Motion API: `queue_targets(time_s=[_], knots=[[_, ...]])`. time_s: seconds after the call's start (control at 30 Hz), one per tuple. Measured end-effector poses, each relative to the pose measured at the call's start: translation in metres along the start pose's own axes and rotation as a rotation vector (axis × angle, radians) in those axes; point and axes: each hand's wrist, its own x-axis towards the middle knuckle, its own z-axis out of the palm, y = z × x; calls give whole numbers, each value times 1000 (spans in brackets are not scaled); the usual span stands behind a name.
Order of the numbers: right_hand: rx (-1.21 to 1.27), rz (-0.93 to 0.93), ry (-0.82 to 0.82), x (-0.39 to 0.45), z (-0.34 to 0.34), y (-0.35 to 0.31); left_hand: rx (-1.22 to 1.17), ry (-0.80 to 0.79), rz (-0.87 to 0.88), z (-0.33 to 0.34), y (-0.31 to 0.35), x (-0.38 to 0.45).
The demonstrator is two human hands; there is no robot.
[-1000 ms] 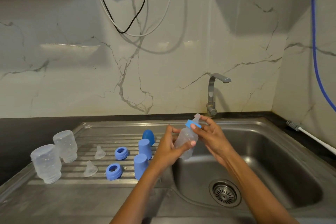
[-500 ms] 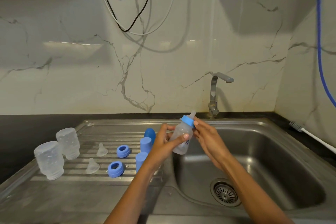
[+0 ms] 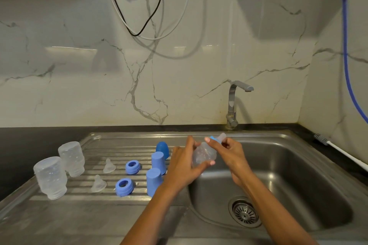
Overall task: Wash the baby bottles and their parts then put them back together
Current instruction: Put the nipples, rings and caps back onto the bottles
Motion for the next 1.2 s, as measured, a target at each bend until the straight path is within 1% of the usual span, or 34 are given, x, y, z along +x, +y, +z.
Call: queue_targets(time_s=[0.07, 0.1, 0.17, 0.23, 0.33, 0.37, 0.47, 0.53, 0.57, 0.6, 0.63, 0.67, 0.7, 0.73, 0.77, 0.8, 0.83, 0.87, 0.9, 0.97, 1.03, 1.07, 1.1, 1.13, 1.2], knots=[[11, 40, 78, -2, 3, 2, 77, 5, 46, 1, 1, 1], [6, 43, 100, -3, 5, 2, 56, -9, 48, 2, 1, 1], [-3, 34, 86, -6, 10, 0, -83, -73, 24, 2, 2, 1], [14, 27, -5, -7, 12, -1, -208, -117, -7, 2, 2, 2], [15, 41, -240, -4, 6, -2, -358, -98, -64, 0, 1, 5], [60, 59, -307, -2, 3, -2, -425, -90, -97, -1, 0, 6], [295, 93, -406, 6, -11, -6, -586, -124, -190, -7, -2, 7], [271, 47, -471, 9, -18, -8, -607, -144, -236, -8, -3, 6], [224, 17, -460, 9, -20, -7, -592, -135, -267, -7, -3, 5], [186, 6, -394, 8, -18, -5, -568, -121, -292, -5, -2, 3], [163, 16, -286, 6, -14, -2, -506, -111, -289, -3, -2, 2], [136, 41, -155, 4, -8, 1, -385, -97, -255, 0, -3, 1], [111, 68, -29, 2, -2, 5, -243, -80, -198, 3, -5, 1], [92, 80, 72, 0, 3, 8, -157, -62, -145, 6, -5, 0], [84, 69, 138, -1, 7, 9, -135, -60, -123, 7, -5, 0], [68, 43, 164, 0, 9, 8, -197, -71, -147, 8, -4, 2], [33, 25, 143, 1, 8, 4, -303, -87, -199, 9, -3, 3], [-10, 15, 66, 1, 7, 0, -408, -107, -254, 7, -3, 3], [-11, 12, -53, 2, 5, -2, -488, -119, -308, 3, -3, 4], [159, 76, -298, 4, -1, -9, -573, -132, -405, -11, -5, 6], [298, 90, -435, 4, -9, -15, -624, -153, -451, -21, -9, 7], [291, 74, -455, 4, -12, -15, -640, -158, -446, -23, -8, 6], [265, 53, -427, 4, -13, -15, -635, -157, -429, -23, -5, 6], [240, 54, -347, 2, -12, -12, -577, -150, -379, -20, -1, 4], [206, 108, -114, -1, -4, -3, -325, -109, -243, -10, -1, 3]])
